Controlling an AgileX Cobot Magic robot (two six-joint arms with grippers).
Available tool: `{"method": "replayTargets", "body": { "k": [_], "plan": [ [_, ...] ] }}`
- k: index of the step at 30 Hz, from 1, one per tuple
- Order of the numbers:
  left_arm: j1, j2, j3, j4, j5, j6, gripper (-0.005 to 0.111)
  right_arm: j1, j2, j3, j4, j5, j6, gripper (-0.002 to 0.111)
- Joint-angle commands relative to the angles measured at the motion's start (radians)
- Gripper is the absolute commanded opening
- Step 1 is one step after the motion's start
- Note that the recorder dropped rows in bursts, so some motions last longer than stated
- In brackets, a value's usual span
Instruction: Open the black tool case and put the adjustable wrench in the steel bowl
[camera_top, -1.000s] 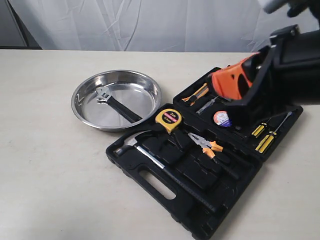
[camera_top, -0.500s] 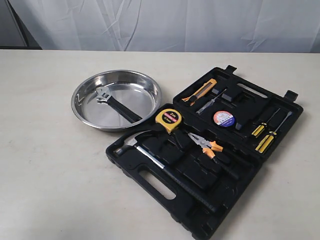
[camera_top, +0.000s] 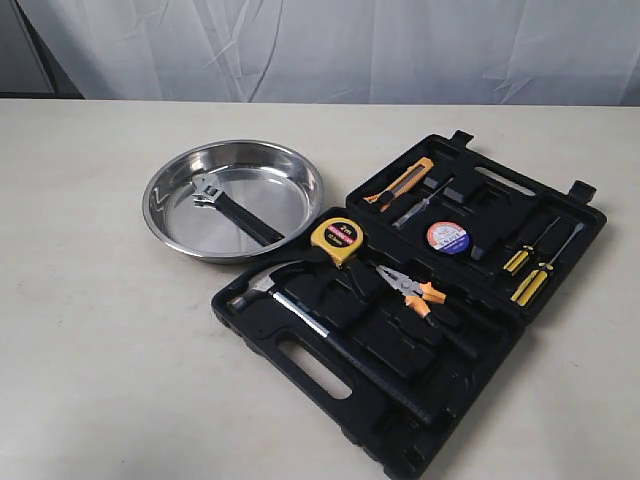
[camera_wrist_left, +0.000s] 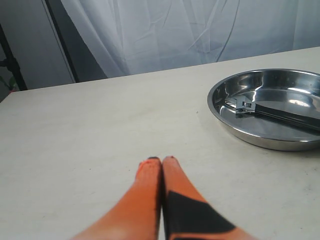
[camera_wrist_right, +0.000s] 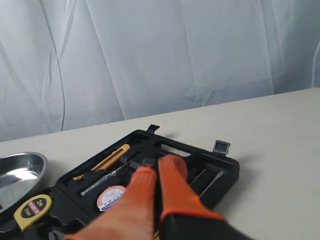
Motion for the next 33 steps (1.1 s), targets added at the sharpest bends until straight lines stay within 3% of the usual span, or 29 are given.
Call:
{"method": "replayTargets", "body": {
  "k": [1, 33],
  "plan": [
    [-0.002, -0.004, -0.002, -0.002, -0.011, -0.004, 0.0, -0.006, -0.024, 0.008, 0.015, -0.024, -0.004, -0.001],
    [-0.002, -0.004, -0.002, -0.002, -0.011, -0.004, 0.0, -0.006, -0.024, 0.008, 0.034, -0.034, -0.004, -0.001]
  ]
}}
